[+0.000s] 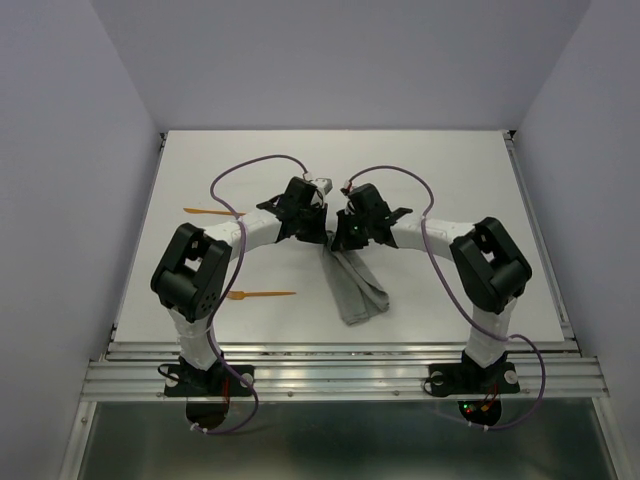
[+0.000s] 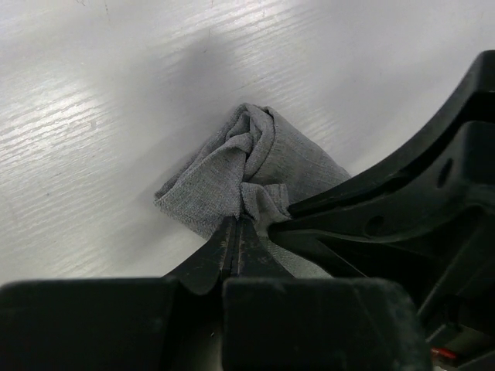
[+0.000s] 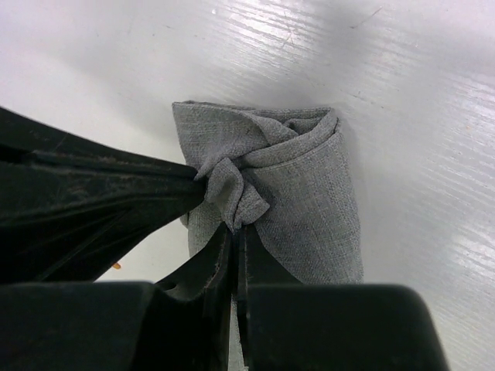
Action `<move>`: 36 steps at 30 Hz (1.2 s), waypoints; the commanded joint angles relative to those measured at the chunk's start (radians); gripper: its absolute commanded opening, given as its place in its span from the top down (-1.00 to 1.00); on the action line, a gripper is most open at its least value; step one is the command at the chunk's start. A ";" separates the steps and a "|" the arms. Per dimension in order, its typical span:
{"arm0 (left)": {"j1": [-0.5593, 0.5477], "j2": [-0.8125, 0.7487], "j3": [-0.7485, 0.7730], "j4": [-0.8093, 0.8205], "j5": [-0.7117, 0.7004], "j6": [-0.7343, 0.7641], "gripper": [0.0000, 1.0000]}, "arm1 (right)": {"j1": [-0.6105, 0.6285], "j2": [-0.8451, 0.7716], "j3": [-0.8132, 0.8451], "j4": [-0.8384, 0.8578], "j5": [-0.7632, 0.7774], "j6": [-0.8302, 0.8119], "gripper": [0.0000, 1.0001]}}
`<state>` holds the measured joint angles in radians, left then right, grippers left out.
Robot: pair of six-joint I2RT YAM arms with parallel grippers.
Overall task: Fold the napkin into a case and place the utensils inside
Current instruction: Grasp the top corner of the smaller rectangle folded napkin from the folded napkin.
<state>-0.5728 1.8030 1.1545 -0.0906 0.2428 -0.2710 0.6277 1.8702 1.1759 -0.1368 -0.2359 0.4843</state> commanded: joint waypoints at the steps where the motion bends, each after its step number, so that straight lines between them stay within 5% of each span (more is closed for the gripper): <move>1: 0.001 -0.065 0.013 0.034 0.038 -0.004 1.00 | 0.006 0.036 0.064 -0.027 0.012 -0.016 0.99; 23: 0.005 -0.067 -0.001 0.038 0.032 0.001 1.00 | 0.006 0.138 0.137 -0.156 0.086 -0.041 0.99; 28: 0.013 -0.051 -0.006 0.038 0.026 0.003 1.00 | 0.006 0.051 0.056 -0.046 0.047 -0.039 0.99; 36: 0.033 -0.051 -0.024 0.037 0.035 0.013 1.00 | 0.006 0.006 0.034 0.014 0.044 -0.023 0.63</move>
<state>-0.5522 1.7992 1.1427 -0.0780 0.2596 -0.2703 0.6289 1.9175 1.2079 -0.1738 -0.2073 0.4675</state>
